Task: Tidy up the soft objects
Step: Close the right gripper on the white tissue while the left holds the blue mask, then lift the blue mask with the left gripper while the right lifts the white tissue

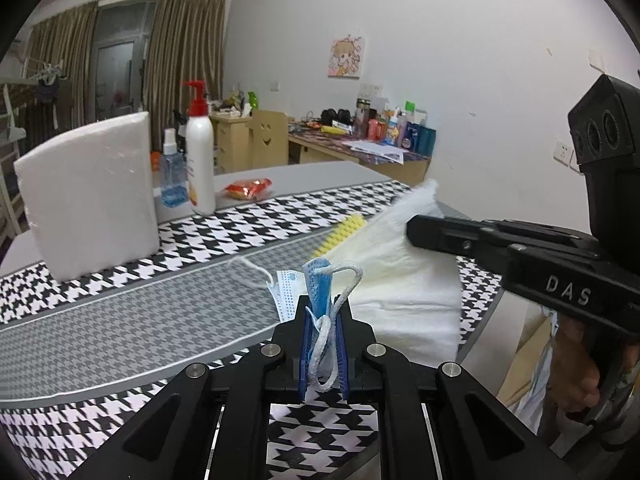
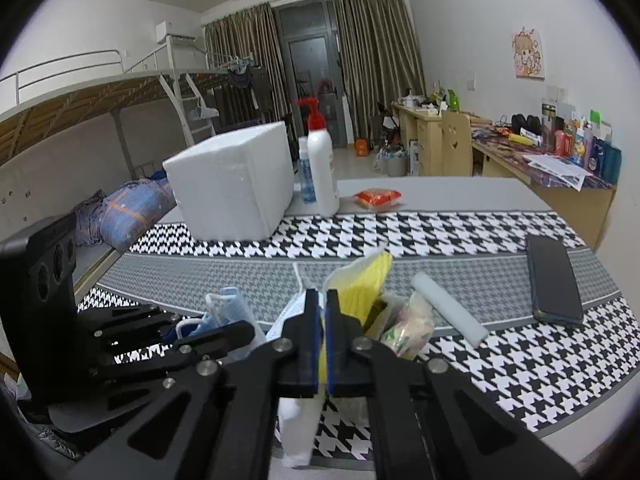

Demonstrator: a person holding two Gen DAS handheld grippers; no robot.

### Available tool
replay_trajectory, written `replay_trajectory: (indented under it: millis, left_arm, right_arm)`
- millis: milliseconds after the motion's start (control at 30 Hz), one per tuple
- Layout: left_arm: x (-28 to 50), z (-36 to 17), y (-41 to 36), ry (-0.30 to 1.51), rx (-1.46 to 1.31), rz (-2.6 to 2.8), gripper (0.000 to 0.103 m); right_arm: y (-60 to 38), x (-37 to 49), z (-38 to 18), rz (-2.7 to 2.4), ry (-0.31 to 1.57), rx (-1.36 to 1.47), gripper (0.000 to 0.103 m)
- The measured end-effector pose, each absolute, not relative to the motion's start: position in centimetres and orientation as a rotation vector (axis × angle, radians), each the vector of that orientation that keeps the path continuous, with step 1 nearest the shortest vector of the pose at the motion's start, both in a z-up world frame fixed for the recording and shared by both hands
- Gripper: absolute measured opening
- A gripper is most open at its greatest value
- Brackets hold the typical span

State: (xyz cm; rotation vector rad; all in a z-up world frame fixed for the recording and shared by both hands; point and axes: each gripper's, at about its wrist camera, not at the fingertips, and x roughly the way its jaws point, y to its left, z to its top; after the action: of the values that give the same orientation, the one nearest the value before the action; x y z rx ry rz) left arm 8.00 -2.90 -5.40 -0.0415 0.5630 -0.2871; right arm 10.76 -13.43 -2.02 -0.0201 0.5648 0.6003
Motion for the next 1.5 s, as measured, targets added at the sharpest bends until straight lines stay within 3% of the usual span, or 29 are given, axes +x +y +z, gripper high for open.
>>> replay_trajectory:
  millis: [533, 1000, 1067, 1133, 1167, 1500]
  left_arm:
    - [6.3, -3.9, 0.1, 0.507, -0.064, -0.197, 0.012]
    - [5.9, -4.1, 1.7, 0.509, -0.079, -0.146, 0.012]
    - [5.8, -4.0, 2.0, 0.508, -0.078, -0.143, 0.012]
    - [5.6, -4.1, 2.2, 0.508, -0.076, -0.138, 0.012]
    - [5.6, -4.1, 2.2, 0.509, -0.075, -0.138, 0.012]
    - [5.5, -4.5, 2.2, 0.520, -0.082, -0.139, 0.012]
  right_arm:
    - [-12.0, 9.4, -0.7, 0.626, 0.504, -0.042, 0.005]
    - [-9.5, 8.4, -3.9, 0.729, 0.610, -0.153, 0.007]
    - [-9.4, 8.3, -4.3, 0.714, 0.617, -0.172, 0.017]
    - [-9.3, 8.4, -4.9, 0.708, 0.648, -0.196, 0.054]
    - [-9.3, 8.2, -5.0, 0.707, 0.648, -0.203, 0.059]
    - [-9.8, 6.1, -3.5, 0.673, 0.508, -0.256, 0.067]
